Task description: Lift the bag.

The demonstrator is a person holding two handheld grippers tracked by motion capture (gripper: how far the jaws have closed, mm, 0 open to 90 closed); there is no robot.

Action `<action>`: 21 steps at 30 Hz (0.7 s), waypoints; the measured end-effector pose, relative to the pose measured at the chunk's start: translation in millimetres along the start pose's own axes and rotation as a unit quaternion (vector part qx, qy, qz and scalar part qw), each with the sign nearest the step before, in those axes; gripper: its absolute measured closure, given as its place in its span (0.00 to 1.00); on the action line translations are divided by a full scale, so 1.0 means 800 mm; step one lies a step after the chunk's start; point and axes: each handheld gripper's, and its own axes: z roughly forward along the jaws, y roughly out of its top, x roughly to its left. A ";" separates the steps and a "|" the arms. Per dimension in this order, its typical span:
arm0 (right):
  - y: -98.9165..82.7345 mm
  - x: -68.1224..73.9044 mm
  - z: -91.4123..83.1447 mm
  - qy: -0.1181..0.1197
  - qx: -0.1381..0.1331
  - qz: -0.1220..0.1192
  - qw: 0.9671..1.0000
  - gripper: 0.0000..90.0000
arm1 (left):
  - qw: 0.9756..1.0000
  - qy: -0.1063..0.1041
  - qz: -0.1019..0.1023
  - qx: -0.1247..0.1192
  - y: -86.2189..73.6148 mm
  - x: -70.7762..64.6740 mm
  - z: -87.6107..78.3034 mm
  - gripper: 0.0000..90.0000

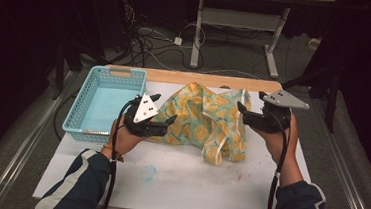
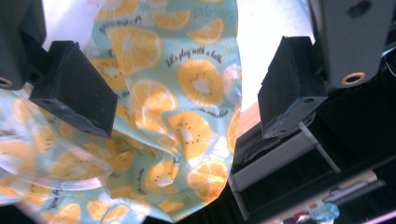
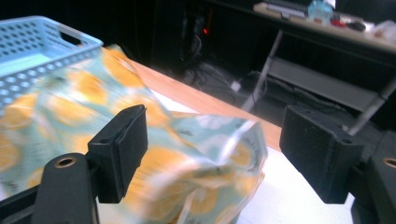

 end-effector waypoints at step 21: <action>-0.094 0.035 -0.049 0.026 -0.017 -0.003 1.000 0.18 | 0.999 0.029 0.018 0.009 -0.080 -0.007 -0.068 0.21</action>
